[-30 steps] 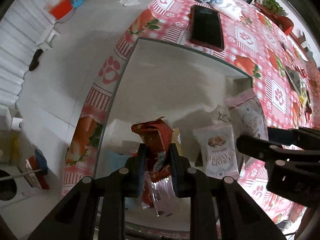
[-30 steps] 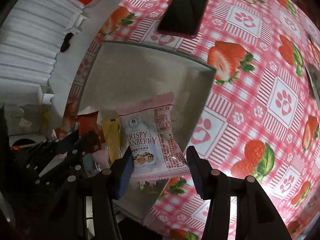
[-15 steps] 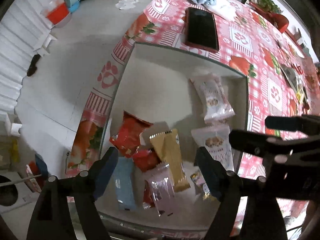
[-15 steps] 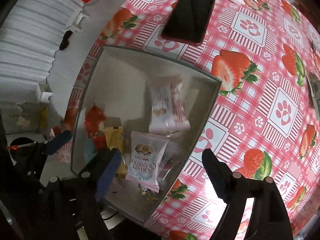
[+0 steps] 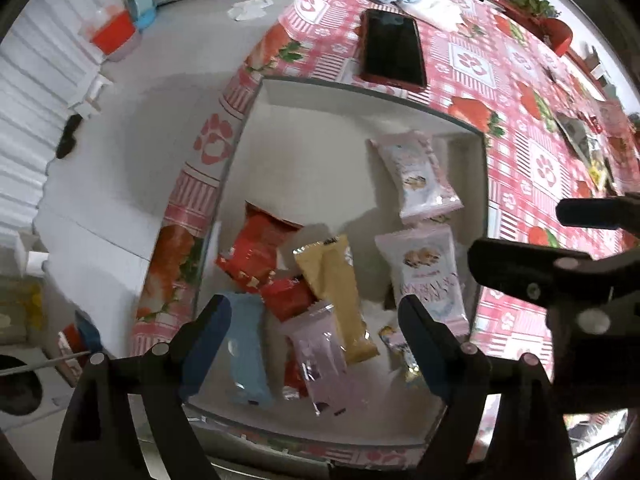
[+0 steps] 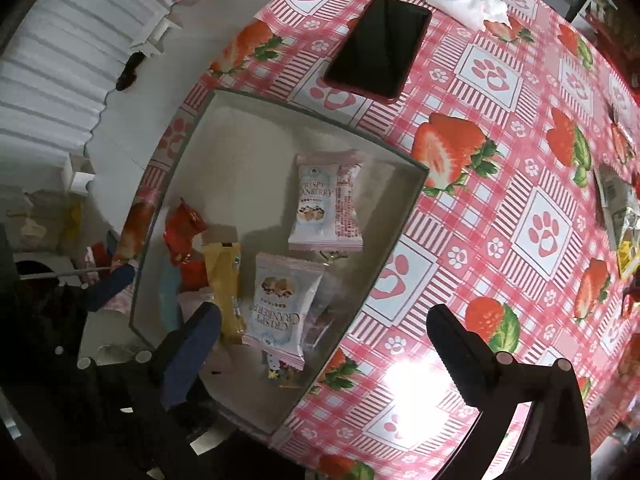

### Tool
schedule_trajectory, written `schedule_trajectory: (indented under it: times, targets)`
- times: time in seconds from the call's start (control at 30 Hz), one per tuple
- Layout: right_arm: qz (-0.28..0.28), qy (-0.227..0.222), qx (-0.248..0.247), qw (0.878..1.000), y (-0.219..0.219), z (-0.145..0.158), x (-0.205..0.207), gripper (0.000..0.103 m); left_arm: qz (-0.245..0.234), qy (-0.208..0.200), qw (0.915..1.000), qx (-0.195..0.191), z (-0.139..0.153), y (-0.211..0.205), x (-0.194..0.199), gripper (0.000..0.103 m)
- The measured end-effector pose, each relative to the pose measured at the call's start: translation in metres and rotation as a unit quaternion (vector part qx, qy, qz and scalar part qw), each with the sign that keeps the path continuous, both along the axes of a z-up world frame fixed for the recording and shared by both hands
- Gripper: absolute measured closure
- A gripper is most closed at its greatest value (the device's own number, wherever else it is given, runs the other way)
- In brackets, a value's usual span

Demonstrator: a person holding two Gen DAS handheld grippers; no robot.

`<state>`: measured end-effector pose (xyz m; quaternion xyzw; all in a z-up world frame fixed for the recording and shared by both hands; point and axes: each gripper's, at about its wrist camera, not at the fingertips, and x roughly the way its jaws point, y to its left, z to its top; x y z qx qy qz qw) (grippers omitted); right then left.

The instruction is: Organize snacks

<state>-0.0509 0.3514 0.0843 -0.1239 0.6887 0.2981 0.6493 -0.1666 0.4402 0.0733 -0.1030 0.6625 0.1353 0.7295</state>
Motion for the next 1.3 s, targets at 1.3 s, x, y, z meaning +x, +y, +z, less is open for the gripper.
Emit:
schedule_trajectory:
  times: [1.3]
  targets:
    - [0.017, -0.007, -0.003, 1.0, -0.008, 0.013, -0.01, 0.0, -0.019, 0.022, 0.9987, 0.042, 0.008, -0.018, -0.001, 0.015]
